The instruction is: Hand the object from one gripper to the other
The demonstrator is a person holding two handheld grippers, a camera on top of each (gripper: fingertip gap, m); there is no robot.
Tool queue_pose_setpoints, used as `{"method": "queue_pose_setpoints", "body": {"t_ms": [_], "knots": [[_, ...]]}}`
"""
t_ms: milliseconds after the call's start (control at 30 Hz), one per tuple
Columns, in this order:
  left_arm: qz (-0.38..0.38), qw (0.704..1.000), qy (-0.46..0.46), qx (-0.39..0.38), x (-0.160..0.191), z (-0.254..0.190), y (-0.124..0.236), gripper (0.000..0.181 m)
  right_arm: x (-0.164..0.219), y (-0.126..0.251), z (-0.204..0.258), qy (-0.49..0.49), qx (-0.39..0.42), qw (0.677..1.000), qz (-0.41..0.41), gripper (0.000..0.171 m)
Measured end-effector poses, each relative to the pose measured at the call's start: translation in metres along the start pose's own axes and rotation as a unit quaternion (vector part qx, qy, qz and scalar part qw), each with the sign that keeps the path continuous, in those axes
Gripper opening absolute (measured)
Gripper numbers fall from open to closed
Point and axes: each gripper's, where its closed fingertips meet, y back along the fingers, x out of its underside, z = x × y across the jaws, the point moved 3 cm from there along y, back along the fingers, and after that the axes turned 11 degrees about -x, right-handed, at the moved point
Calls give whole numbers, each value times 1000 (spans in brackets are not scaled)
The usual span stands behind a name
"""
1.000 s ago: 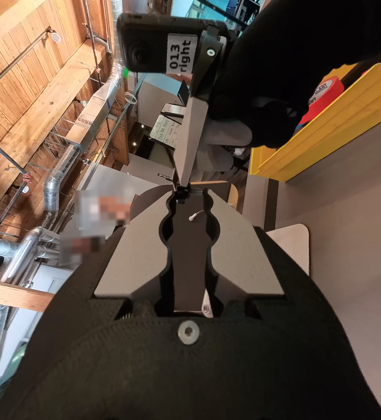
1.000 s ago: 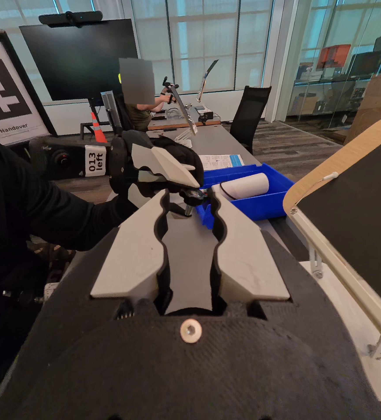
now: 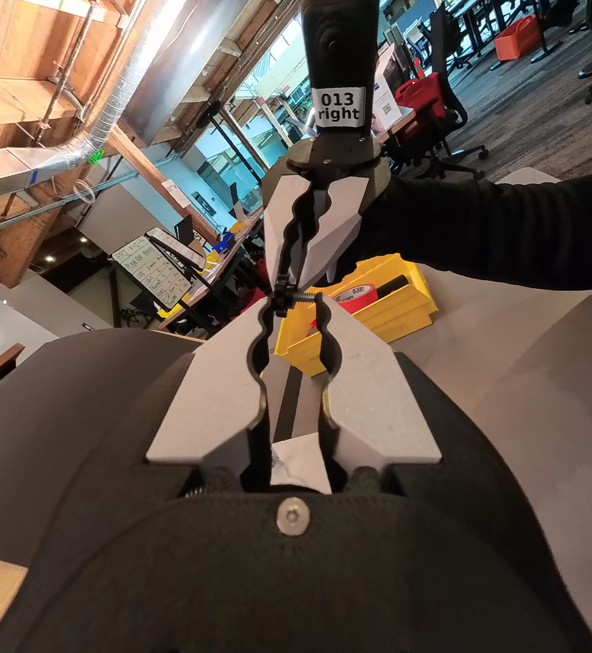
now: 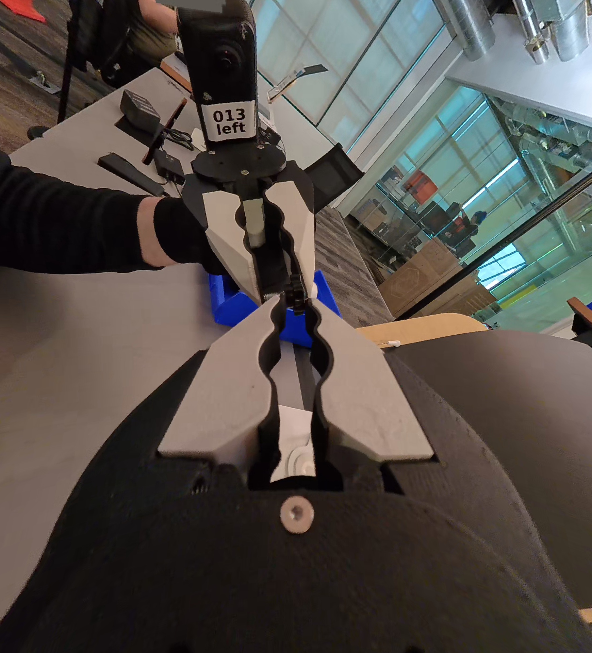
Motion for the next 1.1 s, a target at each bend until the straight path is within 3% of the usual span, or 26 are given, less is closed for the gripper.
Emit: {"method": "queue_pose_setpoints", "body": {"t_ms": [633,900,1100], "knots": [[-24,998,-17,-59,-11,13,2,25,-3,11,-13,-43,22,998,-47,7],[-26,982,-100,-161,-21,26,4,22,-1,15,-30,-113,50,988,-94,6],[42,939,-235,-248,-16,25,-9,16,3,7,-39,-161,71,980,-94,7]]}}
